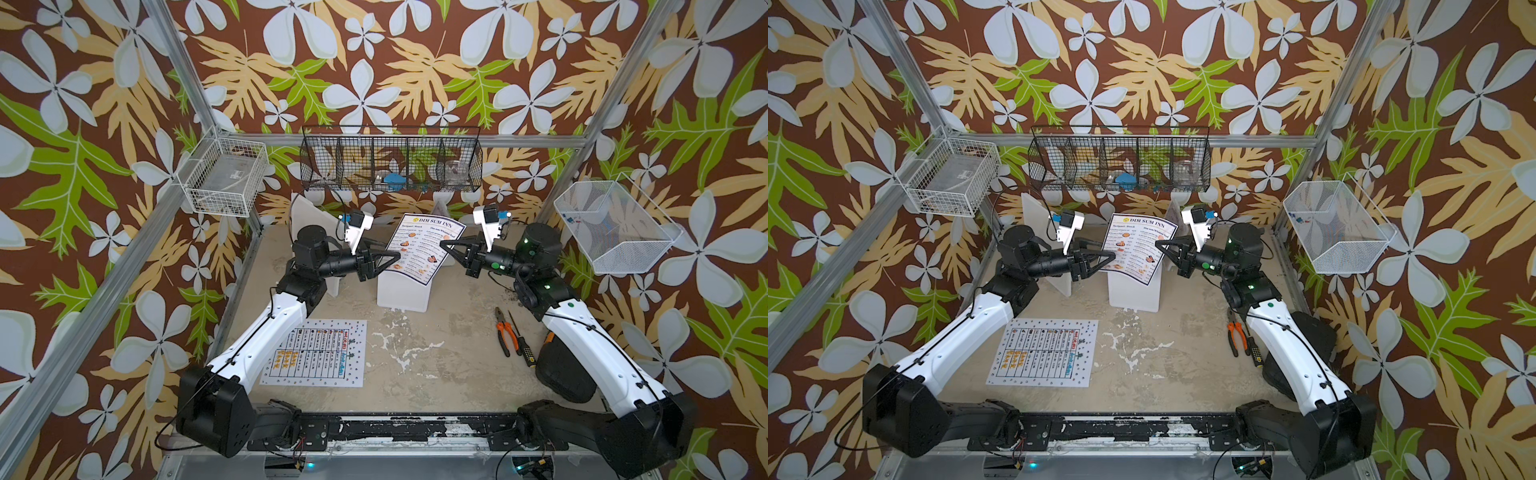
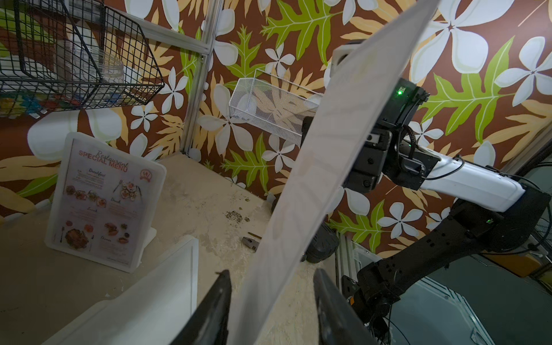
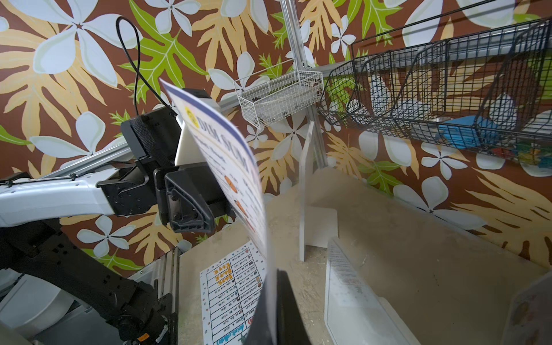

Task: Insert the menus into the narrow rack
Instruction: Insert the menu into the narrow rack.

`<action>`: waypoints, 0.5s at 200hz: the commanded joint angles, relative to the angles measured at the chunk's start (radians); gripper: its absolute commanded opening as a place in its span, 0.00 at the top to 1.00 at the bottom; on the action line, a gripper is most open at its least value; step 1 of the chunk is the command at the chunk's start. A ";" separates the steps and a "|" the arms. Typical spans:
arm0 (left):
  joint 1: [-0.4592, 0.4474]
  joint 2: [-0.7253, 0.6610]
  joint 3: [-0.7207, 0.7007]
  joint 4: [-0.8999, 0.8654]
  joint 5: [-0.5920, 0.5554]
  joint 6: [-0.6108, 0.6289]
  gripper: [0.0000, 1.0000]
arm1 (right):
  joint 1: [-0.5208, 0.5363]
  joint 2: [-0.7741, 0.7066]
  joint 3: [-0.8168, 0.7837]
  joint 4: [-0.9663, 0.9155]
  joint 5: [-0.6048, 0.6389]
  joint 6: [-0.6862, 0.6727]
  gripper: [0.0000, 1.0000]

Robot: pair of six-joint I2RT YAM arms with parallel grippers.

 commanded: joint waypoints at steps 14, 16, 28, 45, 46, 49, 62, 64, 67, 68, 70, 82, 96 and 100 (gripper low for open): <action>0.010 0.078 0.078 0.009 0.003 -0.005 0.53 | -0.031 0.076 0.032 0.141 -0.034 0.082 1.00; 0.012 0.084 0.083 0.004 0.001 -0.004 0.53 | -0.033 0.082 0.035 0.145 -0.035 0.085 1.00; 0.015 0.120 0.119 -0.020 -0.007 0.003 0.53 | -0.036 0.117 0.059 0.151 -0.036 0.086 1.00; 0.018 0.164 0.157 -0.032 0.001 0.001 0.53 | -0.035 0.163 0.091 0.151 -0.029 0.083 1.00; 0.018 0.164 0.158 -0.032 0.001 0.001 0.53 | -0.035 0.165 0.093 0.152 -0.028 0.083 1.00; 0.019 0.170 0.163 -0.029 0.001 0.000 0.53 | -0.035 0.173 0.098 0.153 -0.026 0.081 1.00; 0.025 0.190 0.174 -0.015 0.005 -0.008 0.53 | -0.035 0.201 0.115 0.157 -0.016 0.082 1.00; 0.026 0.192 0.174 -0.012 0.004 -0.010 0.53 | -0.035 0.205 0.117 0.159 -0.014 0.082 1.00; 0.028 0.196 0.175 -0.006 0.006 -0.012 0.53 | -0.035 0.211 0.119 0.160 -0.011 0.082 1.00; 0.028 0.197 0.176 -0.004 0.006 -0.013 0.53 | -0.035 0.211 0.120 0.161 -0.011 0.082 1.00; 0.030 0.199 0.175 -0.001 0.007 -0.014 0.53 | -0.035 0.216 0.123 0.163 -0.009 0.083 1.00; 0.042 0.210 0.176 0.020 0.014 -0.027 0.53 | -0.035 0.238 0.137 0.169 -0.003 0.085 1.00; 0.055 0.221 0.173 0.048 0.025 -0.043 0.53 | -0.035 0.262 0.153 0.177 0.004 0.088 1.00; 0.060 0.226 0.172 0.054 0.026 -0.046 0.53 | -0.036 0.269 0.158 0.180 0.008 0.090 1.00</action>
